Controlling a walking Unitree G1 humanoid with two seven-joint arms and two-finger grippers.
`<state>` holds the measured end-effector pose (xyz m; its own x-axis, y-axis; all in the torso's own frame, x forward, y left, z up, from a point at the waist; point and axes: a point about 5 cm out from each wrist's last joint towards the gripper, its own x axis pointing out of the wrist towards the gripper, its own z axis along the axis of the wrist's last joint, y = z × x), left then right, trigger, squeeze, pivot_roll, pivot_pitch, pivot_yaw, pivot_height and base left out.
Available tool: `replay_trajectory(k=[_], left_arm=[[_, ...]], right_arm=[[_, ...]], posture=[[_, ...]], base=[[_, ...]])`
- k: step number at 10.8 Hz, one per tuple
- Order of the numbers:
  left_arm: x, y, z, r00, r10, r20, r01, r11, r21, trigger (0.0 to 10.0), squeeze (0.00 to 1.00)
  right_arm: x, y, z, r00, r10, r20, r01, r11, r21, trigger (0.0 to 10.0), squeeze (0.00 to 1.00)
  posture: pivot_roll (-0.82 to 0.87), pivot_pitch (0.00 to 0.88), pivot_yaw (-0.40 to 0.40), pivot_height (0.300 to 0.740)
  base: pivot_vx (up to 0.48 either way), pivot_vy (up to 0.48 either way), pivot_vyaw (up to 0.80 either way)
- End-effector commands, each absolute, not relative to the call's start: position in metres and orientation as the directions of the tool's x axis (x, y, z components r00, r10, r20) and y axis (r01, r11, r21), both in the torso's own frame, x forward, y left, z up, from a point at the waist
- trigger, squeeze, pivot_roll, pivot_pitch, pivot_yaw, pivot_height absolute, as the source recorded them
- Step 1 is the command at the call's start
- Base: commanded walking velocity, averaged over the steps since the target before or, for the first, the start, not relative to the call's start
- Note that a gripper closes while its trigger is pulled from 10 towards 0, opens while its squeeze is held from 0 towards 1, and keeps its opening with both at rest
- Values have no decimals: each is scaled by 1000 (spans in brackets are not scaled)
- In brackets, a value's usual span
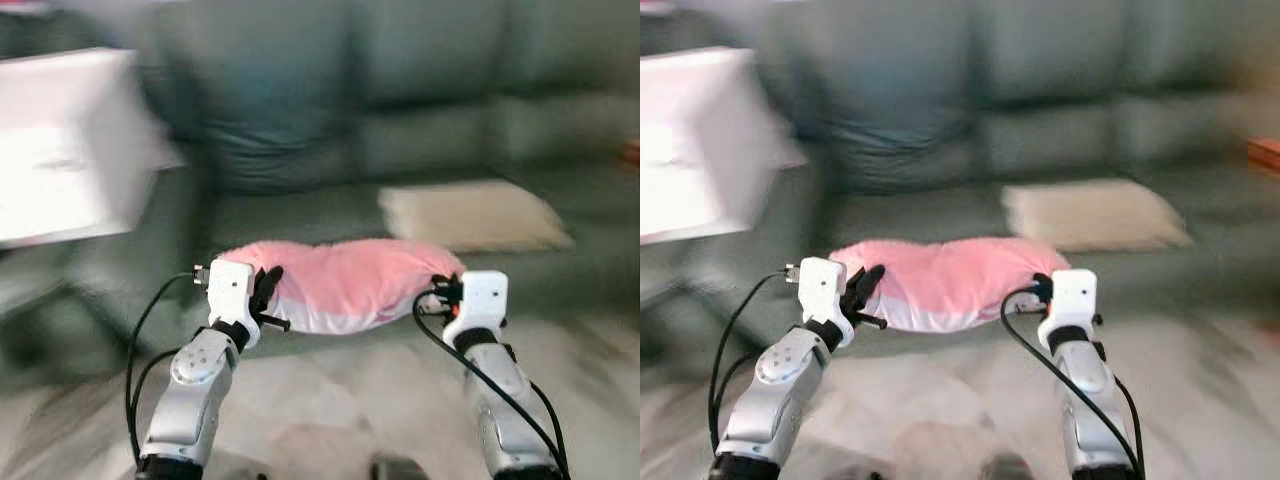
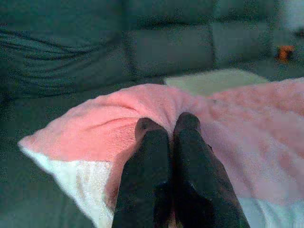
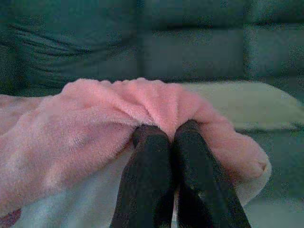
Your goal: Move the pillow to the sofa
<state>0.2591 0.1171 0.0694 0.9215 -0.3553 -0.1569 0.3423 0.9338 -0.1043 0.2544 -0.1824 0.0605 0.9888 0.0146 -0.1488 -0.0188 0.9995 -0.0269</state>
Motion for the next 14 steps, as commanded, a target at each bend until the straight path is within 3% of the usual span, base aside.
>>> replay_trajectory(k=[1,3,5,9,11,14], left_arm=[[260,122,67,931,-324,-166,315,946,-80,10000,0],[261,121,68,932,-331,-150,320,943,-93,10000,0],[262,118,69,931,-334,-144,323,941,-100,10000,0],[263,117,70,931,-338,-139,327,940,-98,10000,0],[264,116,69,933,-331,-145,318,942,-103,10000,0],[266,116,68,940,-306,-152,295,951,-92,10000,0]], right_arm=[[257,-183,67,992,18,-125,-23,999,-37,10000,0],[258,-183,67,992,21,-124,-25,999,-35,10000,0],[259,-181,69,992,46,-114,-52,997,-49,10000,0],[258,-177,71,992,70,-103,-75,996,-46,10000,0],[259,-179,71,992,66,-107,-71,996,-47,10000,0],[259,-179,71,992,65,-110,-70,996,-47,10000,0]], posture=[[-50,0,21,740],[-49,0,19,740],[-53,0,23,740],[-53,0,24,740],[-56,0,22,740],[-57,0,22,740]], base=[[274,0,-800],[390,0,-713],[437,0,0],[462,0,797],[448,0,0],[0,0,0]])
